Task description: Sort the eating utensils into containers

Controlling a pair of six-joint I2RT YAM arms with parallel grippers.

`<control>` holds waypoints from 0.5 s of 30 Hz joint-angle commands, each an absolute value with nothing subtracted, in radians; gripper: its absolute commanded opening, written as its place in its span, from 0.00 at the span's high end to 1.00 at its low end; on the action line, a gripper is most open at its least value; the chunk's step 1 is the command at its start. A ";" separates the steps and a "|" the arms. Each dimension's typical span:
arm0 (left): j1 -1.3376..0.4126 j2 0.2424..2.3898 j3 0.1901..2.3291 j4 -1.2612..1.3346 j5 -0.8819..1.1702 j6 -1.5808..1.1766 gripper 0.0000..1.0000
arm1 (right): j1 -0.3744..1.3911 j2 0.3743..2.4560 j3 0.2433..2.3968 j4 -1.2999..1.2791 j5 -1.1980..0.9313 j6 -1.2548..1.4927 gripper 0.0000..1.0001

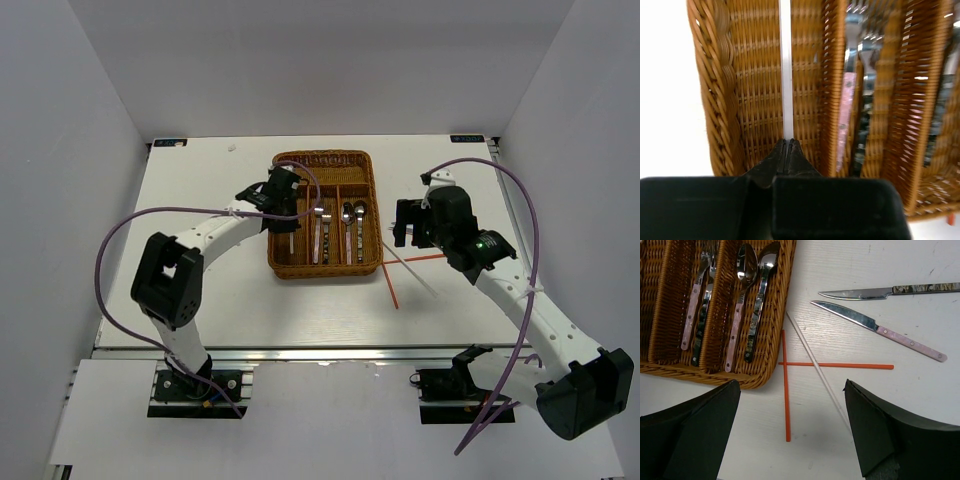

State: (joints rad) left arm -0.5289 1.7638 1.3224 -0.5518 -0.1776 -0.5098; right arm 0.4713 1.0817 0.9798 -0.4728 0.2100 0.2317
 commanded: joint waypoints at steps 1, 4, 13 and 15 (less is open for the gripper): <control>-0.541 1.770 1.316 -0.515 -0.166 -0.515 1.00 | 0.468 1.066 1.011 -0.476 0.236 0.233 0.11; -0.545 1.782 1.315 -0.514 -0.166 -0.515 1.00 | 0.466 1.071 1.011 -0.476 0.232 0.235 0.11; -0.558 1.782 1.298 -0.538 -0.181 -0.522 1.00 | 0.468 1.078 0.999 -0.466 0.213 0.241 0.11; -0.560 1.789 1.296 -0.548 -0.181 -0.523 1.00 | 0.466 1.080 0.997 -0.466 0.212 0.241 0.11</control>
